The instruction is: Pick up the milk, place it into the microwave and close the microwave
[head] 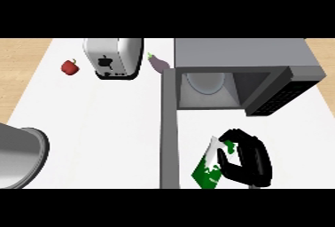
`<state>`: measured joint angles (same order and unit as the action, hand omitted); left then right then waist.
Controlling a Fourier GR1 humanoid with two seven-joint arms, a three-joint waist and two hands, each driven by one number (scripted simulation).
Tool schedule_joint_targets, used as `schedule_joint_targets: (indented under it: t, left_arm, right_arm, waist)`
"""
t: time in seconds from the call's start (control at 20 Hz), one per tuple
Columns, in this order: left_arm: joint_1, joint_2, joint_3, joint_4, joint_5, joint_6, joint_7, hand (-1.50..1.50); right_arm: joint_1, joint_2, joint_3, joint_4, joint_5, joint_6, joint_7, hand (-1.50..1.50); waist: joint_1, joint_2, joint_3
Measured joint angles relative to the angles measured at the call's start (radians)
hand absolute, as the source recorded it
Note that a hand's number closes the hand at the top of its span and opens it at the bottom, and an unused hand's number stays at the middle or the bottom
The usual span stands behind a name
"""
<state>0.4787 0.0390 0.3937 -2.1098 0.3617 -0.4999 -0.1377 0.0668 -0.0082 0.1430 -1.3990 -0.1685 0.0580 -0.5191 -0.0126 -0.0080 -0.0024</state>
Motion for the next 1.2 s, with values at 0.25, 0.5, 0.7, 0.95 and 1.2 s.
schedule_joint_targets:
  t: [0.25, 0.5, 0.7, 0.95, 1.2]
  left_arm:
    - [-0.004, 0.013, 0.034, 0.019, 0.031, -0.027, 0.004, -1.50]
    - [-0.020, 0.018, 0.065, 0.016, 0.051, -0.028, 0.028, -1.50]
    - [-0.025, 0.038, 0.109, 0.040, 0.080, -0.050, 0.035, -1.50]
    - [-0.024, 0.028, 0.121, 0.056, 0.064, -0.074, 0.021, -1.50]
    - [-0.035, 0.032, 0.139, 0.096, 0.057, -0.107, 0.000, -1.50]
  right_arm:
    - [0.035, 0.005, 0.118, -0.198, -0.001, -0.167, 0.150, 1.50]
    - [-0.067, 0.005, 0.204, -0.232, 0.025, -0.337, 0.230, 1.50]
    - [-0.160, 0.005, 0.223, -0.212, 0.054, -0.447, 0.277, 1.50]
    - [-0.296, 0.004, 0.166, -0.067, 0.086, -0.534, 0.297, 1.50]
    - [-0.434, 0.006, 0.095, 0.139, 0.068, -0.584, 0.281, 1.50]
  waist:
    - [0.010, 0.004, 0.001]
    - [0.016, 0.006, 0.002]
    - [0.019, 0.007, 0.002]
    - [0.023, 0.008, 0.002]
    - [0.028, 0.010, 0.002]
